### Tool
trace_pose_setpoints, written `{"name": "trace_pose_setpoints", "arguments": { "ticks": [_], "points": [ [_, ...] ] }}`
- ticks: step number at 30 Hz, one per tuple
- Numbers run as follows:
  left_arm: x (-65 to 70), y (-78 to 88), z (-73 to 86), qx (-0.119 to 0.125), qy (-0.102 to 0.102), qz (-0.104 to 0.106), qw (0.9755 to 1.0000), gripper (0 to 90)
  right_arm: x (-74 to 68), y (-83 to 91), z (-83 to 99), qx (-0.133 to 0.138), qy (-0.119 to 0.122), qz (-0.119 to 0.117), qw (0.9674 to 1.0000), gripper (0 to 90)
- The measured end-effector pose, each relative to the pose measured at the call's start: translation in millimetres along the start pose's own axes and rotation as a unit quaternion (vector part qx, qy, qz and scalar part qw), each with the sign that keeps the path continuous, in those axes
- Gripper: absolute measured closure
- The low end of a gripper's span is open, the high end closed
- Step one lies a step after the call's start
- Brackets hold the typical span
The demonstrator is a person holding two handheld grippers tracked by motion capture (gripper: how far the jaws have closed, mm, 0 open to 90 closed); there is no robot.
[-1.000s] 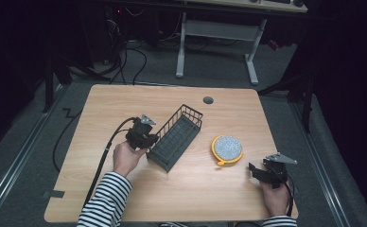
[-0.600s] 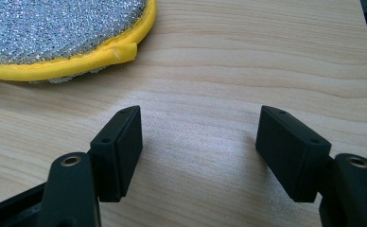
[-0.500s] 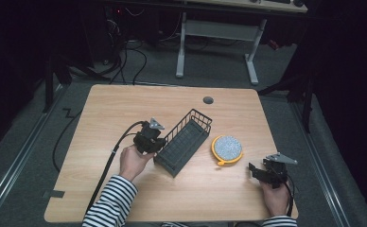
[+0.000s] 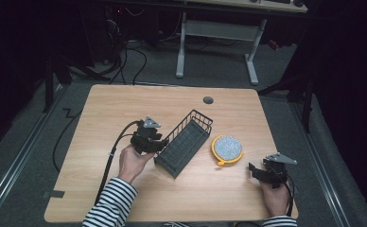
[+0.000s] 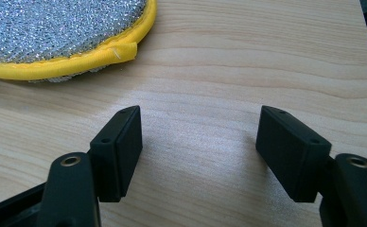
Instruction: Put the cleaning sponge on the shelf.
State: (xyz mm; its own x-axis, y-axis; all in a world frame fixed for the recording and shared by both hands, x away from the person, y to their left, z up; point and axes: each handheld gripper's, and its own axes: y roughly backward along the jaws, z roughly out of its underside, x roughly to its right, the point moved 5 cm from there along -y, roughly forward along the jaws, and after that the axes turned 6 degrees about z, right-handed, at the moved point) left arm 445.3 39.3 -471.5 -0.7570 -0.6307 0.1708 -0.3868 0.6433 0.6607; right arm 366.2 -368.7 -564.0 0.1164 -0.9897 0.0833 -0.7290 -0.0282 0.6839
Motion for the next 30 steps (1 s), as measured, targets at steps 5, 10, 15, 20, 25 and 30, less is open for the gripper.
{"name": "trace_pose_setpoints", "arguments": {
  "ticks": [5, 10, 15, 20, 25, 30],
  "points": [
    [-9.9, 21.1, 4.3, 0.033, 0.017, -0.023, 0.999, 43.9, -0.3, 0.0, 0.0, 0.0, 0.001, -0.001, 1.0, 32.3],
    [-27.0, 41.7, 18.2, 0.056, 0.041, -0.047, 0.9965, 38.6, -0.5, -0.1, 0.0, 0.0, 0.002, 0.0, 1.0, 32.3],
    [-40.5, 51.7, 36.8, 0.055, 0.059, -0.065, 0.9945, 38.0, -0.6, -0.3, -0.2, 0.0, 0.002, 0.0, 1.0, 32.5],
    [-52.1, 54.5, 62.7, 0.048, 0.087, -0.077, 0.992, 38.0, -0.6, -0.4, -0.3, 0.0, 0.002, 0.001, 1.0, 32.7],
    [-62.0, 51.5, 87.9, 0.043, 0.11, -0.089, 0.989, 38.0, -0.7, -0.5, -0.4, 0.0, 0.001, 0.001, 1.0, 32.7],
    [-68.7, 44.0, 109.5, 0.026, 0.125, -0.107, 0.986, 37.6, -0.7, -0.5, -0.4, 0.0, 0.001, 0.002, 1.0, 32.7]
  ]
}}
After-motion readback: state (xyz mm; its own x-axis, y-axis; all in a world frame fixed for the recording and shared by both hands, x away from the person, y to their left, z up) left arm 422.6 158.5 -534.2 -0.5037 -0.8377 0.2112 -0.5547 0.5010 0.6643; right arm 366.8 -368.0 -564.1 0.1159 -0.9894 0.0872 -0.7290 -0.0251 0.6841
